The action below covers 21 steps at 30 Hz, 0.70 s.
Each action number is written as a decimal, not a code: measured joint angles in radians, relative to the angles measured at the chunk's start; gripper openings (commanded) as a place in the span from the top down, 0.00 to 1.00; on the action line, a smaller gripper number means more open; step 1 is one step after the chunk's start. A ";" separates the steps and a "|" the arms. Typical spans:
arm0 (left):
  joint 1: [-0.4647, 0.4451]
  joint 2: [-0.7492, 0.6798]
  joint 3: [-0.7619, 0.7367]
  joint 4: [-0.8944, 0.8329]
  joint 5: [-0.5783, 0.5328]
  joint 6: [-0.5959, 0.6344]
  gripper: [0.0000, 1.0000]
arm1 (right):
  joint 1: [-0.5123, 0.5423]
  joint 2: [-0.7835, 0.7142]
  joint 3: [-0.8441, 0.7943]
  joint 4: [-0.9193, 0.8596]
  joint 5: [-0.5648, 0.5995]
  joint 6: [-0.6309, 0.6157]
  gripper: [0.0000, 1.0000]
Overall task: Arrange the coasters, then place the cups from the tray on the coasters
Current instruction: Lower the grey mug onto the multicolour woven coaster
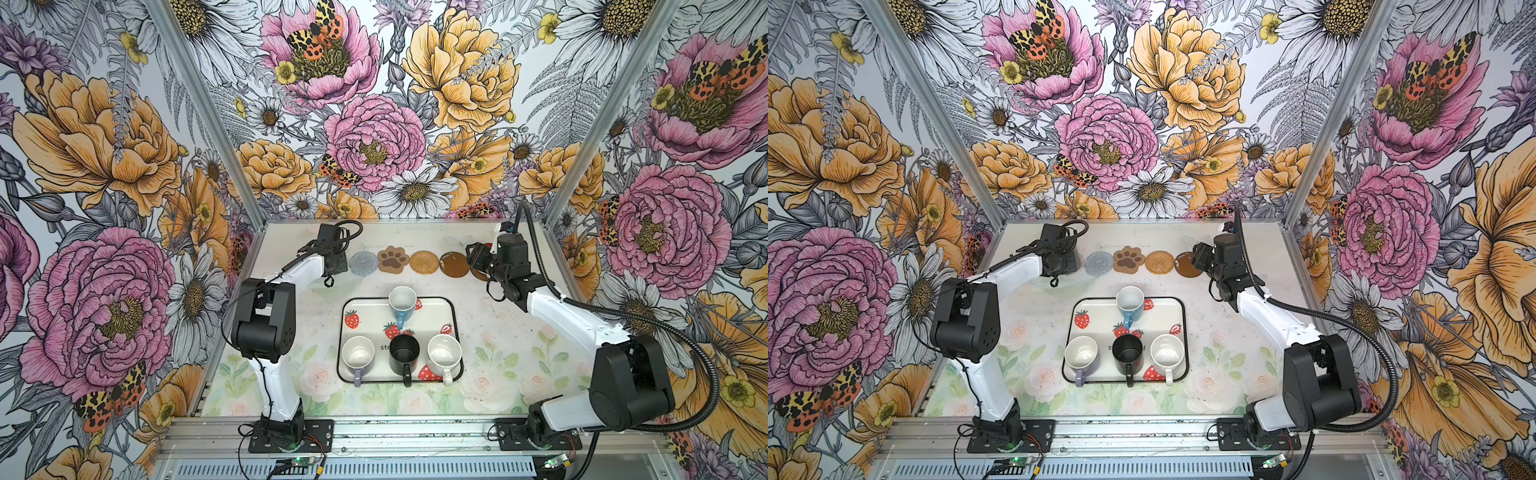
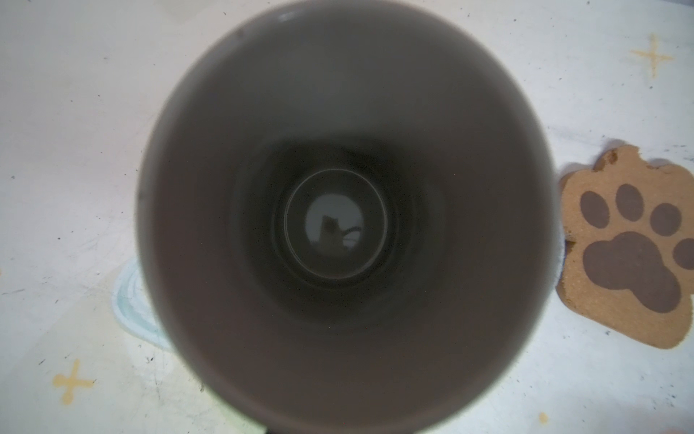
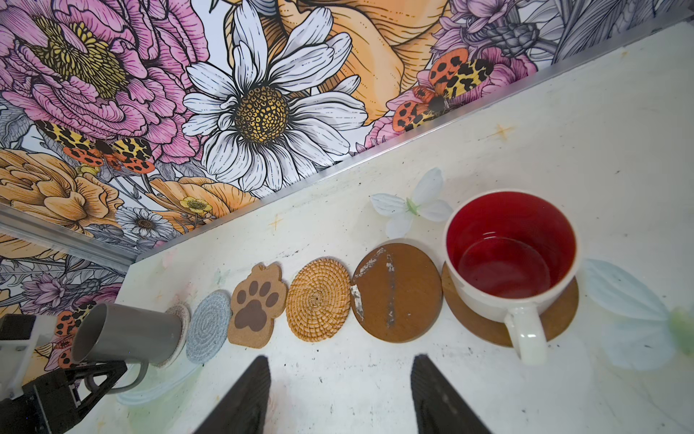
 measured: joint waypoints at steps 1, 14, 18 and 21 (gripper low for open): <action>0.000 0.000 0.000 0.000 0.000 0.000 0.94 | 0.000 0.000 0.000 0.000 0.000 0.000 0.38; 0.008 0.002 0.002 0.003 -0.001 0.000 0.68 | 0.000 0.000 0.000 -0.001 0.000 0.000 0.38; 0.011 0.002 0.002 0.002 -0.002 -0.002 0.57 | 0.000 0.000 0.000 -0.002 0.000 0.000 0.38; 0.011 0.002 0.002 0.002 -0.002 -0.002 0.52 | 0.000 0.000 0.000 -0.003 0.000 0.000 0.38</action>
